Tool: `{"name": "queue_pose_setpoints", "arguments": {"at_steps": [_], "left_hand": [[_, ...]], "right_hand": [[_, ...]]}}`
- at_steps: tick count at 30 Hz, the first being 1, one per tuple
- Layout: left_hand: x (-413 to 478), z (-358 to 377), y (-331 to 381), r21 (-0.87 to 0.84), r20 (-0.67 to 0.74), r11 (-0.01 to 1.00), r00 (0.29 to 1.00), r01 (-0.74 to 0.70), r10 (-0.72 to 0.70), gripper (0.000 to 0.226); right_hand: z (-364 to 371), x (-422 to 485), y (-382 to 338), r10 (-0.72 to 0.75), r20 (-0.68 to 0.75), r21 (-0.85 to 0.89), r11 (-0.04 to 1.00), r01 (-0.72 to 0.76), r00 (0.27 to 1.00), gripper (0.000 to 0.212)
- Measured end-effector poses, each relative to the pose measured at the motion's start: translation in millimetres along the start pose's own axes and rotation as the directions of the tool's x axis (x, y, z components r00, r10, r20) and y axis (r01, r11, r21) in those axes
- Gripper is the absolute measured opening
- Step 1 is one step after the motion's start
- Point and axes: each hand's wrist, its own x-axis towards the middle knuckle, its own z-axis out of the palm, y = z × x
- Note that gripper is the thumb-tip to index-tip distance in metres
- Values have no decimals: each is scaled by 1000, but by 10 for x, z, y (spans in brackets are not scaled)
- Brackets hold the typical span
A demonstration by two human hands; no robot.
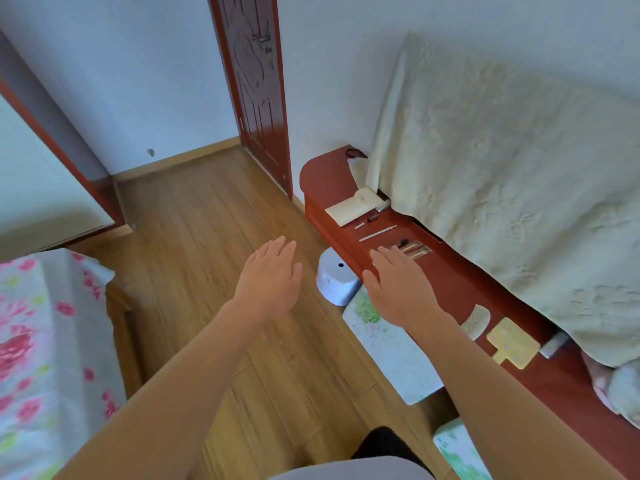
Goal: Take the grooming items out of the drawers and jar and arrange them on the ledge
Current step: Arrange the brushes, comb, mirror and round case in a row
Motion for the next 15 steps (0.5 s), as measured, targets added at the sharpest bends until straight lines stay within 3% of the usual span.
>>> {"name": "queue_pose_setpoints", "arguments": {"at_steps": [15], "left_hand": [[1525,-132,-501,43,-23,999,999,31,-30,55]], "right_hand": [[149,1702,-108,-41,44,-30,999,43,998,46]]}}
